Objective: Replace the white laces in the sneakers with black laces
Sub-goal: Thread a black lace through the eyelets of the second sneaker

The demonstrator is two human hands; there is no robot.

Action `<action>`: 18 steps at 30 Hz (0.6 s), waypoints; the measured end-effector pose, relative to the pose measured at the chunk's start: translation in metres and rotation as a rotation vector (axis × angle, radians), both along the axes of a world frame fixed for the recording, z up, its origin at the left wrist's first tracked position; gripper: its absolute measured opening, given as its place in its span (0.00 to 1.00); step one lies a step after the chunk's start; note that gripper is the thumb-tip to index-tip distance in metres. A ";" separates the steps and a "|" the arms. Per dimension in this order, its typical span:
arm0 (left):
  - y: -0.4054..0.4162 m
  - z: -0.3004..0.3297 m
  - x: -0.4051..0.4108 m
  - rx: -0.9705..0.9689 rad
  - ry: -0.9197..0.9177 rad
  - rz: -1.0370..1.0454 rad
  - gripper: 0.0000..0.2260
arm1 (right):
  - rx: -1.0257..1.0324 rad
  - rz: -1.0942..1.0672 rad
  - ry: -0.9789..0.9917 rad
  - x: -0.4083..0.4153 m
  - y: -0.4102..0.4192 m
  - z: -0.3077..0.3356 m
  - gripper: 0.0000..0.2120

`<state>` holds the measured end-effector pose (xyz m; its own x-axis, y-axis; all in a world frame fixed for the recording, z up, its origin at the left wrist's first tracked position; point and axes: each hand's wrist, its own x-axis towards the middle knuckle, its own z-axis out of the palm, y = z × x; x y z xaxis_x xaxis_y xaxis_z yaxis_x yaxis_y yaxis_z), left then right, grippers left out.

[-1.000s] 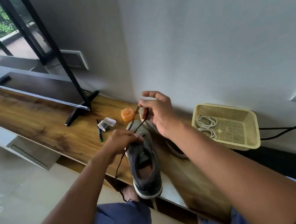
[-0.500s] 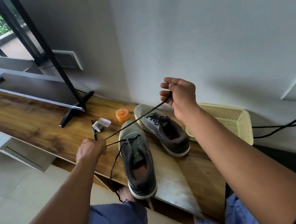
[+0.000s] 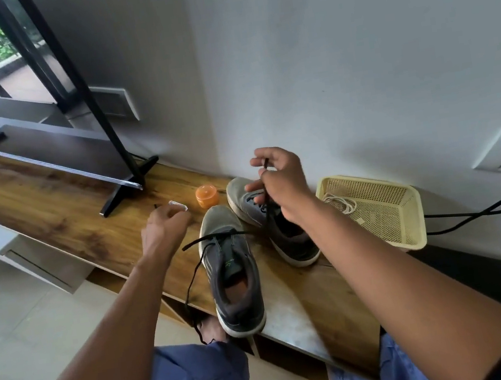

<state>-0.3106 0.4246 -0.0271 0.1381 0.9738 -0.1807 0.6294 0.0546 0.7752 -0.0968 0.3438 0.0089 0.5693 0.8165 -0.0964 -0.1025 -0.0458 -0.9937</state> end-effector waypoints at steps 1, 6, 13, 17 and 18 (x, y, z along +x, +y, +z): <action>-0.004 0.006 0.007 0.041 -0.069 -0.021 0.07 | -0.008 0.048 -0.029 -0.006 0.000 -0.003 0.16; -0.023 0.025 0.040 -0.102 -0.477 -0.156 0.17 | -0.007 0.231 -0.177 -0.036 0.003 -0.015 0.11; -0.025 0.025 0.030 -0.263 -0.723 -0.150 0.13 | -0.023 0.312 -0.253 -0.058 0.002 -0.035 0.16; -0.021 0.030 0.022 -0.287 -0.859 -0.051 0.11 | -0.030 0.338 -0.280 -0.059 0.005 -0.038 0.17; -0.020 0.031 0.020 -0.295 -0.869 -0.039 0.11 | -0.021 0.338 -0.258 -0.058 0.005 -0.037 0.16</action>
<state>-0.2908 0.4049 0.0042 0.3733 0.8964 -0.2389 -0.1629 0.3169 0.9344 -0.1545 0.3490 -0.0281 0.2777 0.9607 -0.0049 0.1736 -0.0552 -0.9833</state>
